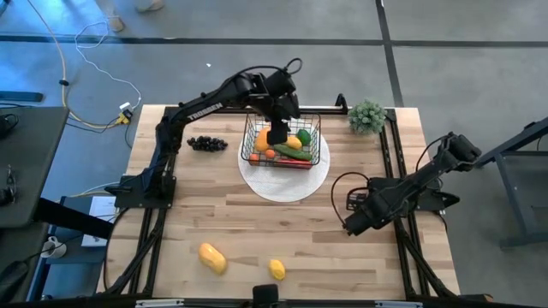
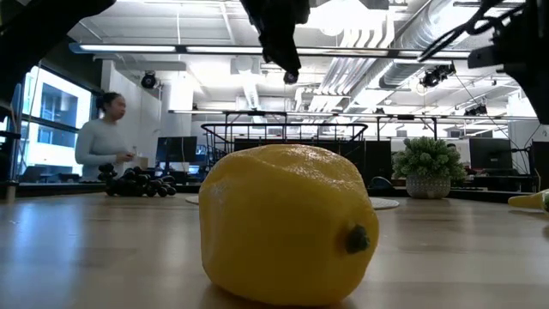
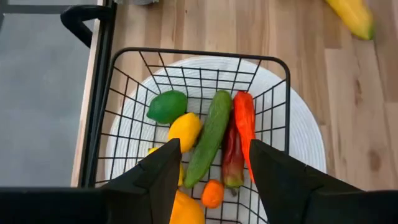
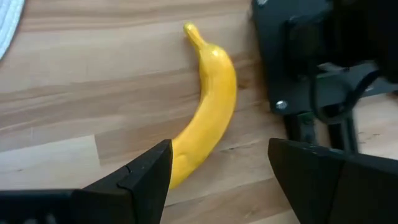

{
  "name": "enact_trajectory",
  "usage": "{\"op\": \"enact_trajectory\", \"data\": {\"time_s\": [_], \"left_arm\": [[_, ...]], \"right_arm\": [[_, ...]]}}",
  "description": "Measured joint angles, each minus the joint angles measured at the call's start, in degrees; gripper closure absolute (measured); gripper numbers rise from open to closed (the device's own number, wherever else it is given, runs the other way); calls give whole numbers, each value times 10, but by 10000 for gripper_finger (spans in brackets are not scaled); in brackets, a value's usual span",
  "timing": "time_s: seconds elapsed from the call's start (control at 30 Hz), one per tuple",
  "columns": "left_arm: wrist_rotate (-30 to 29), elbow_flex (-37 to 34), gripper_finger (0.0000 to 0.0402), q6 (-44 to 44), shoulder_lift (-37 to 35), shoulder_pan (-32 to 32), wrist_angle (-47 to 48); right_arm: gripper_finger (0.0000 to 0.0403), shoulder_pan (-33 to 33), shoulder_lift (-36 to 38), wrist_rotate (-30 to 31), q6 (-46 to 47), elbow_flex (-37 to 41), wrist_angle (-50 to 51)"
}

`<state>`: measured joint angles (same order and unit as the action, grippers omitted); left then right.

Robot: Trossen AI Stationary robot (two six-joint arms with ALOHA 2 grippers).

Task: Build produce basket
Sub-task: Put the yellow banana into the wire basket

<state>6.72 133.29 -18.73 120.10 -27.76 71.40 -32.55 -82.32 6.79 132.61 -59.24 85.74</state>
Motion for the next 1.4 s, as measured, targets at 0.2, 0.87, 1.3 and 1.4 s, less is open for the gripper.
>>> {"op": "enact_trajectory", "data": {"time_s": [0.2,0.87,1.3,1.4], "left_arm": [[4,0,222,1,-3,-7,0],[4,0,222,1,-3,-7,29],[4,0,222,-14,-3,-7,35],[4,0,222,-17,-3,-7,48]], "right_arm": [[155,12,71,-9,-1,92,-93],[155,94,135,-39,2,236,-202],[199,127,135,-72,-4,307,-290],[243,127,135,-73,-4,314,-310]]}}
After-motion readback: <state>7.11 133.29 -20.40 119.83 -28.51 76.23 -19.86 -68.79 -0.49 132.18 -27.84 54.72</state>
